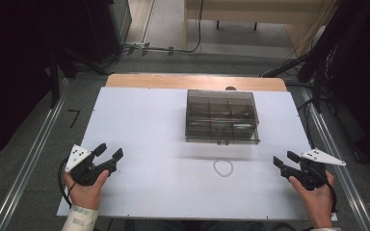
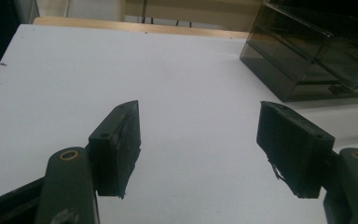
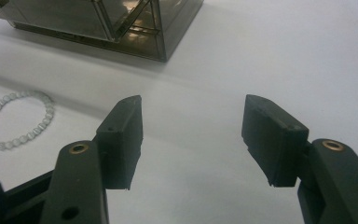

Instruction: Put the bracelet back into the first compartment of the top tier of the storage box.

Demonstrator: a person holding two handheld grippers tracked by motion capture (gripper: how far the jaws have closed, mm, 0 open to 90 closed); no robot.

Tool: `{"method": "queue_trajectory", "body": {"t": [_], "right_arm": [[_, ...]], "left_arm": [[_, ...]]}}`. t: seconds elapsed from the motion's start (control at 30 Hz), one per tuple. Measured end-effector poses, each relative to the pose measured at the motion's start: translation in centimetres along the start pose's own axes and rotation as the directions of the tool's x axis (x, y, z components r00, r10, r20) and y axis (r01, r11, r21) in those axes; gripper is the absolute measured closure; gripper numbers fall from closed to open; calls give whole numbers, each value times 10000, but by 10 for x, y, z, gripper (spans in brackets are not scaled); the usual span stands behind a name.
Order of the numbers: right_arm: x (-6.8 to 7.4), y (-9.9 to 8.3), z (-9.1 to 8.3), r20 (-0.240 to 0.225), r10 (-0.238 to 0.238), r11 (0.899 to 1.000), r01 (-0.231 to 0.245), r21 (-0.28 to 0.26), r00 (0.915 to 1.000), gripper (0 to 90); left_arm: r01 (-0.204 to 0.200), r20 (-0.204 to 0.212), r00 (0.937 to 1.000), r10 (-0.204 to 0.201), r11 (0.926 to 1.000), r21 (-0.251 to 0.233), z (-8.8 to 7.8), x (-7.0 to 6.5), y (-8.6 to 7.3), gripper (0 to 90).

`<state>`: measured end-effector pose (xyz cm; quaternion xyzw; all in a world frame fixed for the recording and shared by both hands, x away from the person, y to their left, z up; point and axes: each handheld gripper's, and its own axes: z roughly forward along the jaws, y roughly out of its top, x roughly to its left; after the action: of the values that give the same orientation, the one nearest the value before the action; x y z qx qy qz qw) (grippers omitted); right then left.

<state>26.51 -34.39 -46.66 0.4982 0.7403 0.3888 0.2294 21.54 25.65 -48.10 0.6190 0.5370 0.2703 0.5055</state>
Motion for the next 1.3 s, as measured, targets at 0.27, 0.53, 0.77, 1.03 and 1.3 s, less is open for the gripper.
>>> {"method": "queue_trajectory", "body": {"t": [0.27, 0.53, 0.77, 1.03, 1.3], "right_arm": [[3, 0, 1, -70, -83, 10000, 83, 50, 9999, 369], [10, 1, 4, -265, -257, 9995, 261, 154, 9993, 369], [17, 2, 7, -410, -391, 9990, 400, 211, 9984, 369], [22, 3, 10, -540, -549, 9980, 565, 273, 9970, 369], [29, 4, 13, -645, -681, 9969, 705, 361, 9956, 369]], "left_arm": [[-23, 78, 10000, 24, 10000, -58, -1, -1, 0, 323], [-33, 167, 9999, 34, 10000, -71, -1, -1, 0, 331], [-43, 173, 9998, 44, 10000, -88, -1, -2, 0, 331], [-52, 205, 9998, 54, 10000, -83, -1, -2, 0, 331], [-60, 236, 9997, 62, 10000, -77, -2, -2, 0, 332]]}}
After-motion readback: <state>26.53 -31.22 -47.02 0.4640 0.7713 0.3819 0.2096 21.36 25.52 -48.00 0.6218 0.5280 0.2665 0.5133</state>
